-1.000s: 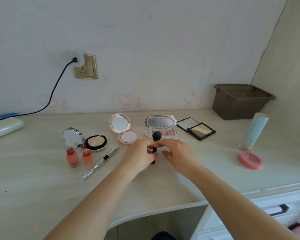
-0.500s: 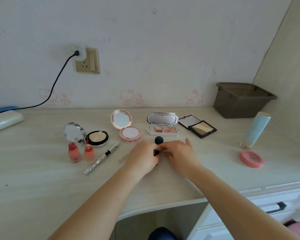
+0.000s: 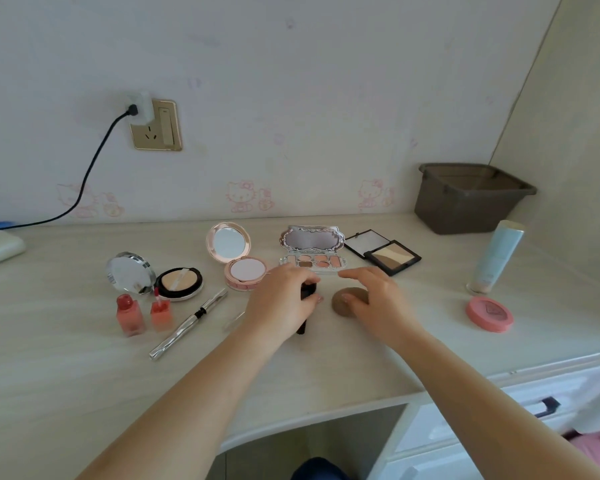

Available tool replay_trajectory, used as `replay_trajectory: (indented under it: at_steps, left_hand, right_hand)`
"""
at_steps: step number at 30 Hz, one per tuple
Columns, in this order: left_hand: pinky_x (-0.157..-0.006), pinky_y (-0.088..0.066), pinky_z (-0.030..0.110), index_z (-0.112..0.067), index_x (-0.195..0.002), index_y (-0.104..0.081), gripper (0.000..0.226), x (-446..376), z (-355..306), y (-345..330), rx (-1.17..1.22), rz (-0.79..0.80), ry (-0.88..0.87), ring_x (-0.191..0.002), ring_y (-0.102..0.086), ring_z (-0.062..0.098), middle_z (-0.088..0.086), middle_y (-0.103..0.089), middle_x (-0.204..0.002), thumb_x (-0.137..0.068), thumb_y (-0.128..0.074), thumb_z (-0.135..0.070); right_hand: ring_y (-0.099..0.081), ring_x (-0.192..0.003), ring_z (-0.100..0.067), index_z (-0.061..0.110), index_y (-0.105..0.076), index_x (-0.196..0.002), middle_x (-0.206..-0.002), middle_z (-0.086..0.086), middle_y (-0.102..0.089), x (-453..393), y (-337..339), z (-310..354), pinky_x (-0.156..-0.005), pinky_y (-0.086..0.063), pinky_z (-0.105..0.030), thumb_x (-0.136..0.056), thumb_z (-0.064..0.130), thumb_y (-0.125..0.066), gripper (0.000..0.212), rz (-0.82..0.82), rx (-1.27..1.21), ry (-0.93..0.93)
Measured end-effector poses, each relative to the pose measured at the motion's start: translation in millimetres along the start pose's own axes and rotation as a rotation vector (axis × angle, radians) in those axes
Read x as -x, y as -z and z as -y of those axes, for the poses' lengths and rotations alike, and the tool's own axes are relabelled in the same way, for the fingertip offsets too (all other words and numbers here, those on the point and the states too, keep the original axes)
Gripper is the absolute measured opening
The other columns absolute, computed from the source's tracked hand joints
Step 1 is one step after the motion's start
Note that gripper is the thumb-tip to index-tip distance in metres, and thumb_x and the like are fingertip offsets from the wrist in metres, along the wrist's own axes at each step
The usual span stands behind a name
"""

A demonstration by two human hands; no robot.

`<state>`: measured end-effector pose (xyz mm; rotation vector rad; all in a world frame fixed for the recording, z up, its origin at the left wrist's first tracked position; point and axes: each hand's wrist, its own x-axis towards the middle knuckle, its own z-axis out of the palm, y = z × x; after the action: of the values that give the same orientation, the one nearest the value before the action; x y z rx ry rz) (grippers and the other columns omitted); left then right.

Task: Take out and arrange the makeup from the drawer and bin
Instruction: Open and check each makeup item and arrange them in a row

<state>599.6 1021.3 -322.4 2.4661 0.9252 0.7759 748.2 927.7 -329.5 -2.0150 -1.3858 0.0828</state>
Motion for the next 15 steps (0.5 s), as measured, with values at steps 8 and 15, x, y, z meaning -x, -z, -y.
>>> replay_trajectory:
  at_steps: [8,15]
  left_hand:
    - [-0.100,-0.036,0.033,-0.028,-0.131,-0.053,0.050,-18,-19,-24,-0.236,0.144,-0.110,-0.128,-0.046,0.018,-0.006,-0.056,-0.134,-0.083,-0.061,-0.044]
    - [-0.096,-0.035,0.036,-0.032,-0.113,-0.063,0.033,-19,-21,-31,-0.179,0.240,-0.127,-0.117,-0.052,0.017,-0.009,-0.066,-0.115,-0.083,-0.061,-0.045]
  right_hand:
    - [-0.045,-0.124,-0.011,0.029,-0.044,-0.136,-0.138,0.005,-0.046,7,15,-20,-0.091,-0.031,-0.015,-0.084,0.040,-0.064,0.056,0.139,0.019,-0.073]
    - [-0.048,-0.124,-0.010,0.031,-0.038,-0.139,-0.137,0.006,-0.049,9,22,-33,-0.093,-0.032,-0.014,-0.079,0.031,-0.072,0.069,0.238,-0.042,-0.065]
